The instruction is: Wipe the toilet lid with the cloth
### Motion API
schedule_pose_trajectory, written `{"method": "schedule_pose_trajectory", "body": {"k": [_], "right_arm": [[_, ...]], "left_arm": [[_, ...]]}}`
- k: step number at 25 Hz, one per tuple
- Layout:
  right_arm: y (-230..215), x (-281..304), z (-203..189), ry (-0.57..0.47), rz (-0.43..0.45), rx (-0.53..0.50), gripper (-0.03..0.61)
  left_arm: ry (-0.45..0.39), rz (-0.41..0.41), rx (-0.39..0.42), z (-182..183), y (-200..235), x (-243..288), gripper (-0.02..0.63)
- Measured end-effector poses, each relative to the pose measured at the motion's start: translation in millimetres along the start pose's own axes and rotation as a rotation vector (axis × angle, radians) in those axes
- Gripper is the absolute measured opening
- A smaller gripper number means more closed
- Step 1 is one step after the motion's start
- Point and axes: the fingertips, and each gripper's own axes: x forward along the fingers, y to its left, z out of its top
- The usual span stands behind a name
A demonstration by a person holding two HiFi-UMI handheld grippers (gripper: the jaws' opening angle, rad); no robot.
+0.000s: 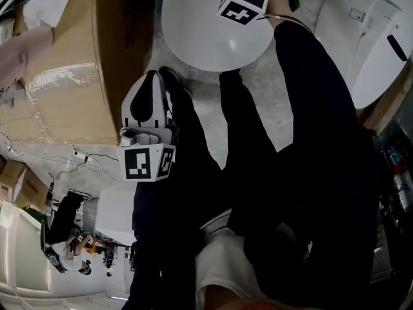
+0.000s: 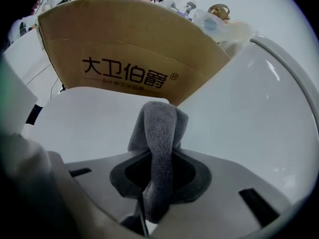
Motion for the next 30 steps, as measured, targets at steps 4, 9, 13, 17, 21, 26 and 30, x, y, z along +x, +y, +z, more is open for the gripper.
{"method": "schedule_pose_trajectory", "body": {"k": [4, 9, 13, 17, 21, 26, 30], "right_arm": [[-26, 15, 20, 0.0, -0.004, -0.035, 0.064], [-36, 44, 28, 0.022, -0.015, -0.066, 0.064], [-29, 58, 25, 0.046, -0.009, -0.099, 0.064], [-18, 60, 27, 0.043, -0.014, -0.086, 0.063], [3, 55, 28, 0.051, 0.028, -0.096, 0.063], [56, 42, 31, 0.059, 0.064, -0.123, 0.063], [100, 28, 38, 0.048, 0.094, -0.126, 0.063]], "left_arm": [[0.007, 0.022, -0.02, 0, 6, 3, 0.017], [0.016, 0.042, -0.036, -3, 12, 5, 0.017], [0.021, 0.051, -0.04, -5, 16, 7, 0.017], [0.034, 0.042, -0.042, -9, 19, 9, 0.017], [0.032, 0.027, -0.04, -8, 20, 10, 0.016], [0.025, 0.003, -0.029, -7, 19, 9, 0.017], [0.017, 0.001, -0.03, -9, 24, 7, 0.017]]}}
